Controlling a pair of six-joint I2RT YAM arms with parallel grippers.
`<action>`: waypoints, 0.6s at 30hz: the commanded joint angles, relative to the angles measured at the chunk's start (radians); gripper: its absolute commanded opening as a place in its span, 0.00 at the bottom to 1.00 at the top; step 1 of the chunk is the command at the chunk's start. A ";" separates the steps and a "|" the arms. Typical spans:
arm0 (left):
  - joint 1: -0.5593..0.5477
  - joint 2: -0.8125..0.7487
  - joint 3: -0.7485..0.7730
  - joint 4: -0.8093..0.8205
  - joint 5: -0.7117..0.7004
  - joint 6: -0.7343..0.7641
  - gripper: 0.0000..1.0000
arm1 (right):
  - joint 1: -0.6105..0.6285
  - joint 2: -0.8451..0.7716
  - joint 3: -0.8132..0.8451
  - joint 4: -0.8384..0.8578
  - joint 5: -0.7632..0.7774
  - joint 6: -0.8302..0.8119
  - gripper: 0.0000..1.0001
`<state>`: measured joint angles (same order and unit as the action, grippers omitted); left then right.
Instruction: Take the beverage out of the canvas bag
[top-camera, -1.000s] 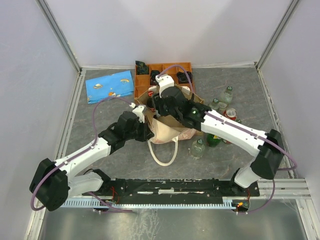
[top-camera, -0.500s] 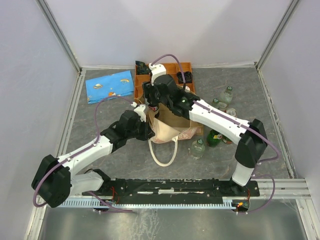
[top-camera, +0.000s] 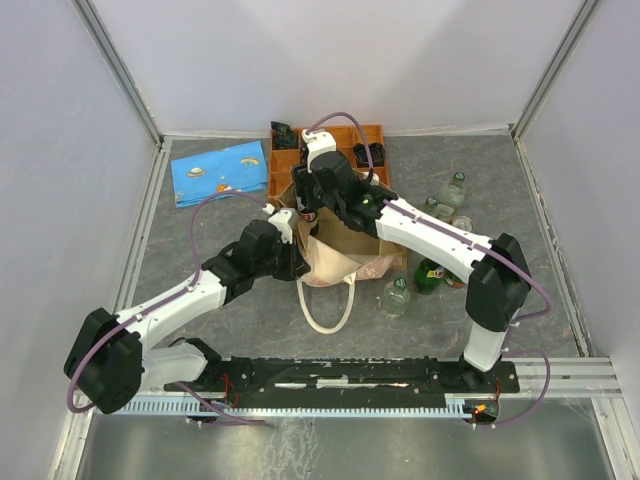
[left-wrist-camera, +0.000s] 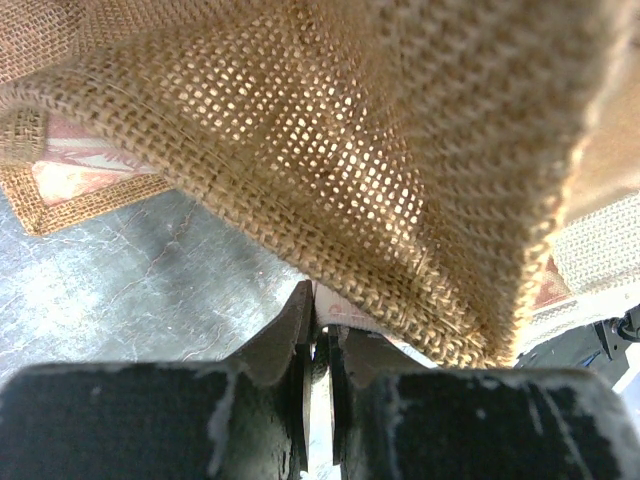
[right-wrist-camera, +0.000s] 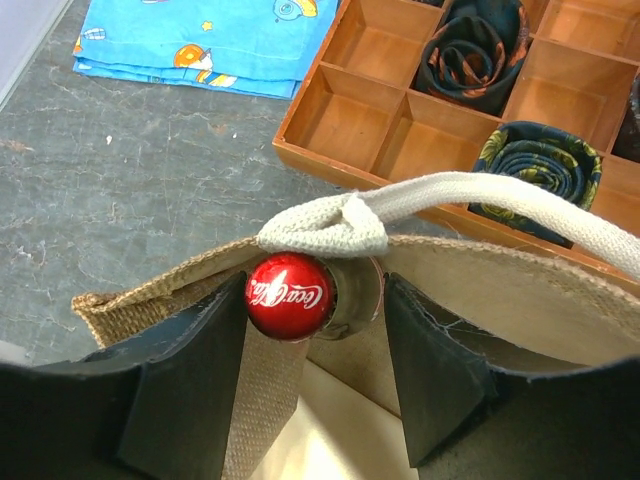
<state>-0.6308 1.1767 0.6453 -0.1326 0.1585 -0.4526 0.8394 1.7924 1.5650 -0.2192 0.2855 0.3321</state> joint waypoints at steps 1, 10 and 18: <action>-0.003 0.019 0.009 -0.067 -0.018 -0.019 0.03 | -0.015 -0.019 0.019 0.043 0.016 -0.007 0.62; -0.003 0.017 0.005 -0.070 -0.020 -0.021 0.03 | -0.020 0.063 0.118 0.038 0.010 -0.024 0.55; -0.003 0.029 0.013 -0.062 -0.027 -0.018 0.03 | -0.022 0.098 0.195 -0.013 0.029 -0.052 0.00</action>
<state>-0.6308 1.1790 0.6491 -0.1318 0.1577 -0.4522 0.8185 1.8904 1.6836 -0.2337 0.3061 0.2848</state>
